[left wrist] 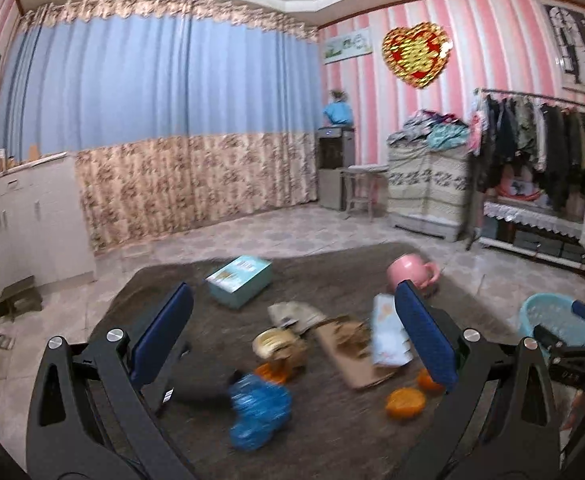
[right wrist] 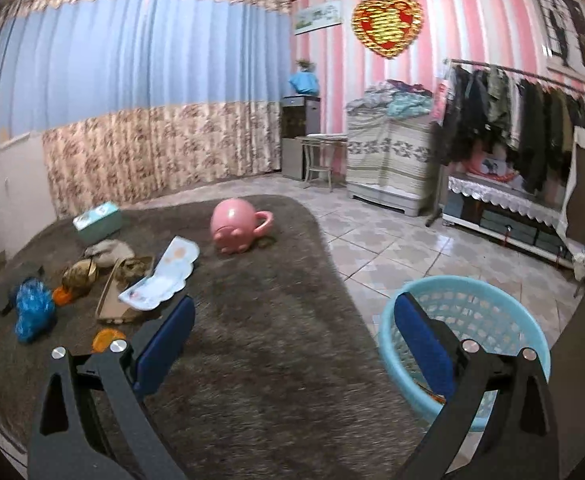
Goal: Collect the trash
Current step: 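Grasp the blue plastic bag with the left gripper while the right gripper grasps an orange peel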
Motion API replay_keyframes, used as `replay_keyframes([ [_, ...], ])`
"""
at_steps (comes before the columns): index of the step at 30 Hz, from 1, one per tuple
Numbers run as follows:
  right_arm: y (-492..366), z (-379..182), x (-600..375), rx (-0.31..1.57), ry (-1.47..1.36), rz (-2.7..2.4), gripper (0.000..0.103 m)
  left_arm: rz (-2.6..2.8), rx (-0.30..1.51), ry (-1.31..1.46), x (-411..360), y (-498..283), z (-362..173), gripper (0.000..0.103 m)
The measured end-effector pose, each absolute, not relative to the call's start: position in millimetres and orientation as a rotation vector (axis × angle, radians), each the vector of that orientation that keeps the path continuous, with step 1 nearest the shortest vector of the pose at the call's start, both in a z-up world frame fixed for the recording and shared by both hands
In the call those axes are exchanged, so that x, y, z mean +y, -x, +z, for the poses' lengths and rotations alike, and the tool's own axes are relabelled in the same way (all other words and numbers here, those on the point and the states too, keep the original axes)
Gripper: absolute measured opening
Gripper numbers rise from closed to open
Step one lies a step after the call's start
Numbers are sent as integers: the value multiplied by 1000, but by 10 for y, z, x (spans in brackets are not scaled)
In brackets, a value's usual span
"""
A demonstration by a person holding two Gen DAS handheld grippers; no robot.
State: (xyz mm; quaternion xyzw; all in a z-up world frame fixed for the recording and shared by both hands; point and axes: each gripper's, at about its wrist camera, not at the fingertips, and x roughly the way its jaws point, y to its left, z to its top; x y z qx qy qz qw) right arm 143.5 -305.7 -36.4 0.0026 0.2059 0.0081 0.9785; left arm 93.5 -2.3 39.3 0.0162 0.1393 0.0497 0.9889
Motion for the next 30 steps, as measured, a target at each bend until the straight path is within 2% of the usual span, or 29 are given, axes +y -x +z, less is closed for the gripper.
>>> replay_keyframes([
  [9,-1686,-610,-2565,505,36,113,98,174,430,43,589,-1009,-230,98],
  [19,-1868,-788,-2361,554,63,123,98,130,573,70,561,-1373,-777,97],
  [21,-1882,-785,-2362,556,58,126,98,104,594,69,510,-1428,-823,90],
  [24,-1894,-789,-2365,560,57,131,98,72,623,53,422,-1509,-905,75],
  [26,-1934,-812,-2340,575,50,142,98,60,649,34,351,-1559,-965,56],
  [27,-1955,-829,-2324,583,49,147,98,47,667,29,325,-1587,-1002,49],
  [28,-1975,-845,-2313,591,50,151,98,41,678,26,314,-1600,-1029,37],
  [29,-1992,-863,-2296,595,50,154,98,37,685,19,298,-1609,-1042,29],
  [30,-2016,-879,-2279,602,48,160,98,36,682,14,290,-1607,-1039,28],
])
